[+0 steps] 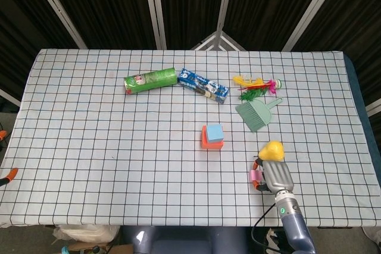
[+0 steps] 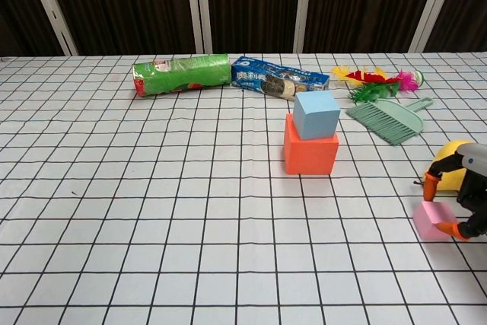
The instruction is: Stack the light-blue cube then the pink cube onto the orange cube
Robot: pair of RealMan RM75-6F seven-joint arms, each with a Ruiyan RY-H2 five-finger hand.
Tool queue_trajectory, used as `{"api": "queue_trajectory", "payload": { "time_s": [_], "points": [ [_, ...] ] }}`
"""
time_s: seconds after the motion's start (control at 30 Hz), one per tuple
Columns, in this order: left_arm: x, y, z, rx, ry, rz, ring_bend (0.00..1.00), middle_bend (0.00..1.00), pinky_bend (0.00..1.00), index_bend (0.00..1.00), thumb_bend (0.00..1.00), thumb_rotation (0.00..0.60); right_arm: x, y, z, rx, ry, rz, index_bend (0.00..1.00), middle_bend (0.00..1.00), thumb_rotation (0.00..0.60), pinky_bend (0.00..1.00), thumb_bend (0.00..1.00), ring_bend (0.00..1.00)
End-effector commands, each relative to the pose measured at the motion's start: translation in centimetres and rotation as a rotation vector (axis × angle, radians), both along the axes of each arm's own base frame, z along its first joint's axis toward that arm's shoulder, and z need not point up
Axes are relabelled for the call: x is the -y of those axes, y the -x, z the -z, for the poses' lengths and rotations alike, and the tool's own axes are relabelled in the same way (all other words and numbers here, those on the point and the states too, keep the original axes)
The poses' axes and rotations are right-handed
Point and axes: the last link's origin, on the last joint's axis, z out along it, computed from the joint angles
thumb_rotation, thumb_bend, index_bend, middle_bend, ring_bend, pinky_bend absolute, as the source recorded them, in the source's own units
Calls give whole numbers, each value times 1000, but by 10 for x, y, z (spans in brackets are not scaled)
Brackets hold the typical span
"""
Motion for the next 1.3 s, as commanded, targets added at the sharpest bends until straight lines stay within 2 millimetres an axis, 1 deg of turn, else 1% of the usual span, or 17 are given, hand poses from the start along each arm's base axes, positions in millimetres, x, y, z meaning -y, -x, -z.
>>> {"api": "queue_trajectory", "payload": {
  "time_s": [0.03, 0.23, 0.37, 0.5, 0.63, 0.7, 0.73, 0.8, 0.97, 1.1, 1.17, 1.3],
  "points": [
    [0, 0, 0, 0, -1, 0, 24, 55, 179, 127, 243, 600, 0, 2, 1, 4, -4, 4, 457, 968, 600, 674, 360, 900],
    [0, 0, 1, -2, 2, -3, 24, 55, 179, 127, 243, 600, 0, 4, 3, 7, -16, 5, 473, 968, 600, 674, 378, 900],
    [-1, -1, 2, -3, 4, -2, 24, 55, 179, 127, 243, 600, 1, 4, 3, 23, -10, 3, 530, 968, 600, 674, 412, 902],
    [0, -1, 2, -2, 2, -4, 24, 55, 179, 127, 243, 600, 2, 1, -1, 45, 17, -10, 568, 968, 600, 674, 466, 910],
    [0, -1, 2, 1, 3, -4, 24, 54, 179, 127, 243, 600, 0, -6, -7, 59, 26, -36, 569, 968, 600, 674, 470, 910],
    [0, -1, 1, 2, 3, -4, 24, 54, 179, 127, 243, 600, 1, -13, -13, 62, 35, -61, 569, 968, 600, 674, 470, 910],
    [0, -1, 1, 3, 4, -3, 24, 54, 179, 127, 243, 600, 4, -22, -21, 49, 53, -93, 569, 968, 600, 674, 470, 910],
    [0, -1, 1, 5, 5, -3, 24, 54, 179, 127, 243, 600, 7, -33, -30, 25, 68, -112, 569, 968, 600, 674, 470, 910],
    [0, -1, 1, 7, 6, 0, 24, 54, 179, 127, 243, 600, 16, -53, -42, -32, 74, -151, 569, 968, 600, 674, 470, 910],
    [1, -1, 0, 9, 8, 2, 24, 55, 179, 127, 243, 600, 30, -72, -52, -109, 77, -192, 569, 968, 600, 674, 470, 910],
    [1, -1, 0, 9, 6, 2, 24, 55, 179, 127, 243, 600, 39, -84, -56, -126, 75, -208, 569, 968, 600, 674, 470, 910],
    [1, -1, 0, 10, 8, 2, 24, 54, 179, 127, 243, 600, 57, -102, -62, -144, 44, -217, 569, 968, 600, 674, 471, 910]
  ]
}}
